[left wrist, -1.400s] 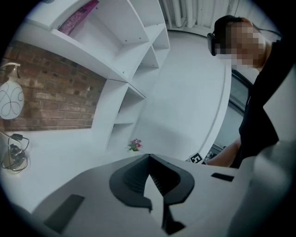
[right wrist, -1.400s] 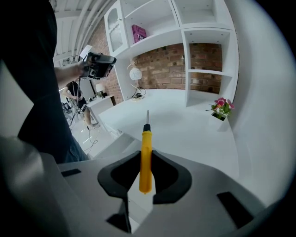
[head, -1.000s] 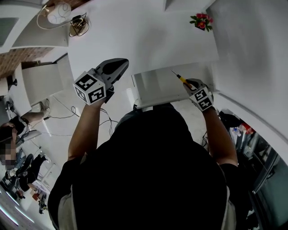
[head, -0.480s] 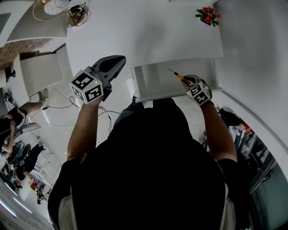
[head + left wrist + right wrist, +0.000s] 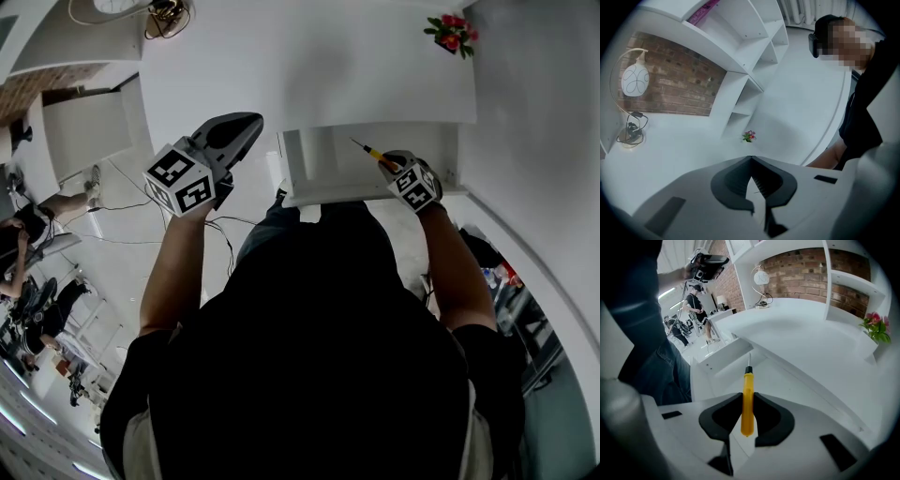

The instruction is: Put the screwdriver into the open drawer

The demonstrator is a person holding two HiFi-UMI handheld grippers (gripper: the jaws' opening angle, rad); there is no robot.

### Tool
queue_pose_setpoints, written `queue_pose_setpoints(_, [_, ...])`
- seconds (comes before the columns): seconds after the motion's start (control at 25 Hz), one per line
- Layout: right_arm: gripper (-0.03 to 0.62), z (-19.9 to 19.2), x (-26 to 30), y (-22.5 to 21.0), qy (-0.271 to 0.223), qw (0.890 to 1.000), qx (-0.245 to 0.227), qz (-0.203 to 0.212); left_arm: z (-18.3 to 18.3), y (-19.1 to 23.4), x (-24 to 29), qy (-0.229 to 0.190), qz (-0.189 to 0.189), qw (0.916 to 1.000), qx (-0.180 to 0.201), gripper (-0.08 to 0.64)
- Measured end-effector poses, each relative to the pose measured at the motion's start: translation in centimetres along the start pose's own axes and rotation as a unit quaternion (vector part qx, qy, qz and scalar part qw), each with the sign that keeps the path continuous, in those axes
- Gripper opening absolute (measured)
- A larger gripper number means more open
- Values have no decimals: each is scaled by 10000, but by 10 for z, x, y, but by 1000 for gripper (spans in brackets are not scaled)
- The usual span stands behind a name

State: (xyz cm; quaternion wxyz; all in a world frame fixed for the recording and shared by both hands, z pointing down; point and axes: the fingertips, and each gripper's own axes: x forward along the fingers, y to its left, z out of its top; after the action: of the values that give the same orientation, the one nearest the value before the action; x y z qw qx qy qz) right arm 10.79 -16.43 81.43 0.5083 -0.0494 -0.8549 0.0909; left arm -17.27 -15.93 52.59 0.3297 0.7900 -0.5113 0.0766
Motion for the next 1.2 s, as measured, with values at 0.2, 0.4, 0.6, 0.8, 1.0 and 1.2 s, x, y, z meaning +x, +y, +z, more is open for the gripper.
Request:
queue_pose_setpoints(0.2, [83, 2, 12, -5, 65, 9999, -107, 100, -8, 2, -2, -35, 98, 9999, -96, 15])
queue_pose_setpoints(0.4, [81, -2, 28, -2, 195, 9994, -199, 219, -19, 2, -10, 27, 201, 9997, -160, 15])
queue_pose_setpoints(0.6, [81, -11, 37, -7, 337, 9987, -264, 263, -34, 1, -11, 25, 267, 9992, -310, 15])
queue_pose_setpoints(0.8, [81, -11, 48, -9, 389, 9981, -332, 352, -43, 2, -14, 25, 386, 9985, -380, 15])
queue_pose_setpoints(1.0, [81, -16, 57, -13, 475, 9976, -329, 382, -48, 4, -15, 17, 442, 9980, -455, 15])
queue_pose_setpoints(1.2, [81, -22, 70, -13, 573, 9969, -357, 399, -55, 3, -18, 41, 482, 9975, -511, 15])
